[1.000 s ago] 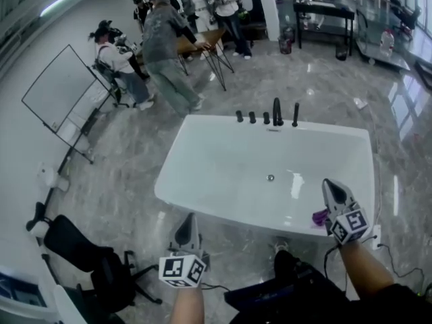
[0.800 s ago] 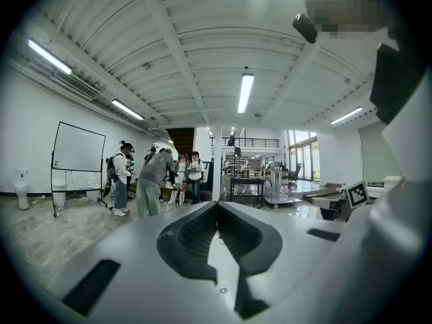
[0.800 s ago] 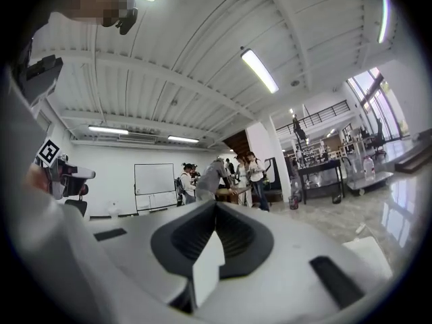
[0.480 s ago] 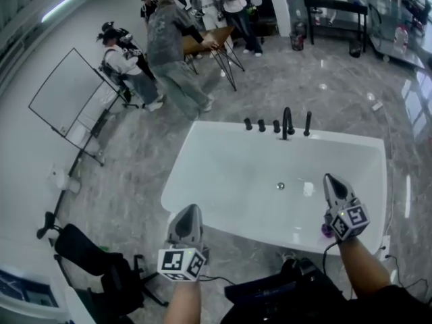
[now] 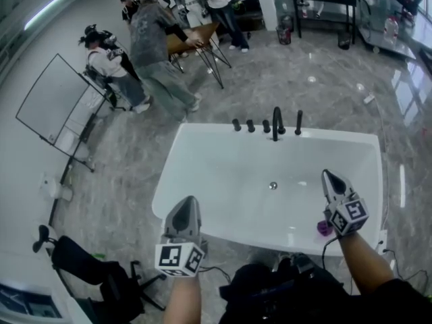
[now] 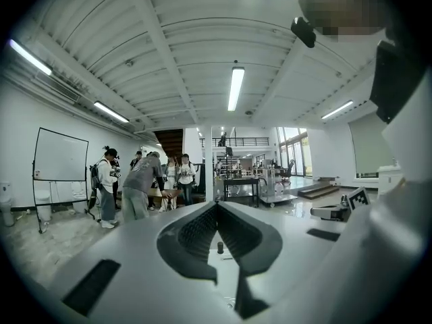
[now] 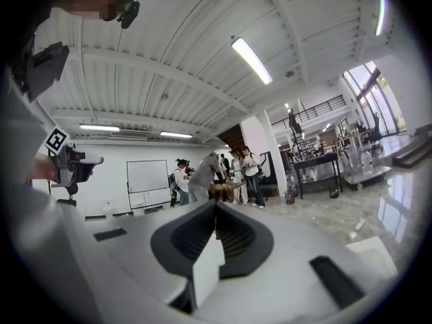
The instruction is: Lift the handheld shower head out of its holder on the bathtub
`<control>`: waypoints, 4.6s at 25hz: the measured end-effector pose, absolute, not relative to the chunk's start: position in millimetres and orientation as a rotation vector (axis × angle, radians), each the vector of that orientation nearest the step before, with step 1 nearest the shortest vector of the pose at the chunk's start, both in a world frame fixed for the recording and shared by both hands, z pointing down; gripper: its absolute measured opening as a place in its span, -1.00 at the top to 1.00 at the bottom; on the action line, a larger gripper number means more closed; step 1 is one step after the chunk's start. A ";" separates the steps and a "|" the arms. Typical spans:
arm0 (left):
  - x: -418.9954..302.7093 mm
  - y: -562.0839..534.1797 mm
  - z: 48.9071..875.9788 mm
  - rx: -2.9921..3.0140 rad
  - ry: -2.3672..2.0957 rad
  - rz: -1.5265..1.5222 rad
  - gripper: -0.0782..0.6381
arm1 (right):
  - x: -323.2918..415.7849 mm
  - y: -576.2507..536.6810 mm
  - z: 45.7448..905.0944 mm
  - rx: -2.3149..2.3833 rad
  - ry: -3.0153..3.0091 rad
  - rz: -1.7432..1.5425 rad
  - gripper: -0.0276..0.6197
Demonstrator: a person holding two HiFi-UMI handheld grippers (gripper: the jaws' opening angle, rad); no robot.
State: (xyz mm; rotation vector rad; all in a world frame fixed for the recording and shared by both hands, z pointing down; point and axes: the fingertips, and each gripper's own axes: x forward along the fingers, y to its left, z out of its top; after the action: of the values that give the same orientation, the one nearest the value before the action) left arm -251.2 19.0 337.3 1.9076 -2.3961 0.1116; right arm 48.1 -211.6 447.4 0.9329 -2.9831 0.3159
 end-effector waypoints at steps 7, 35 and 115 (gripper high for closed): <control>-269.7 -8.5 346.4 1.971 -2.347 0.081 0.76 | 38.1 -216.0 443.3 1.010 -2.979 0.281 0.90; -307.7 -123.0 393.6 2.386 -1.763 0.041 0.76 | -0.2 -163.6 422.4 1.510 -2.743 0.220 0.90; -294.7 -431.4 625.7 2.292 -2.029 0.173 0.76 | -75.5 -561.3 688.4 1.309 -2.708 0.362 0.90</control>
State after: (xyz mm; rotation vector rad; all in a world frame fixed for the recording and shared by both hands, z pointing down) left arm -294.7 -431.4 625.7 2.2919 -2.0293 0.1727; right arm -75.5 -561.3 688.4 1.3092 -2.7076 0.3617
